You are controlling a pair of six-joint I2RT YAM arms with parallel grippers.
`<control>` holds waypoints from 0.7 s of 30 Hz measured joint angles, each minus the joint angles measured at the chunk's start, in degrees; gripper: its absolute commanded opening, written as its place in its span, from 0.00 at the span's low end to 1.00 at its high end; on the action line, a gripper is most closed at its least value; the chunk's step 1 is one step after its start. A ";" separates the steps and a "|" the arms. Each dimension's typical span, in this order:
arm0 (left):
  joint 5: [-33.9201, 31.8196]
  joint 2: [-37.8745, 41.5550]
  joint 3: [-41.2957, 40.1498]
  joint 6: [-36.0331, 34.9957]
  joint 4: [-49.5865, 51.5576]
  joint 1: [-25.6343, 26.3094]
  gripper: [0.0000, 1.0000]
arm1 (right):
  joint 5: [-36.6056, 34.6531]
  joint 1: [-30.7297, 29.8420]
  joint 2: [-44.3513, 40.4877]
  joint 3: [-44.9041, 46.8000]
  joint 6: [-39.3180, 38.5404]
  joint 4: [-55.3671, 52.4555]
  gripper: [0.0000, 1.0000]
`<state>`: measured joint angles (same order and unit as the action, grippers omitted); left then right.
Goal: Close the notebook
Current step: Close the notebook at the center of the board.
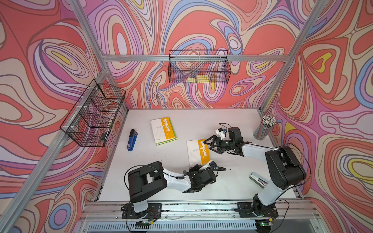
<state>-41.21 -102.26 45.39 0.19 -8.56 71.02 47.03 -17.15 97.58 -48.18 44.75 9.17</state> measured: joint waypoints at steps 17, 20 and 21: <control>0.22 -0.09 0.76 0.04 2.25 0.42 0.25 | -1.29 -2.80 7.17 0.28 1.62 5.62 0.98; 0.28 0.04 0.76 0.07 2.84 0.66 0.41 | -1.40 -2.80 7.34 0.68 1.64 6.10 0.99; 0.31 0.24 0.76 0.04 3.06 0.83 0.43 | -1.40 -2.80 7.48 0.74 1.64 6.36 0.98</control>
<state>-40.91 -102.02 46.15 0.23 -5.50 71.85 45.63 -19.94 105.06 -47.44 46.39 15.53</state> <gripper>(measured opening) 0.339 0.984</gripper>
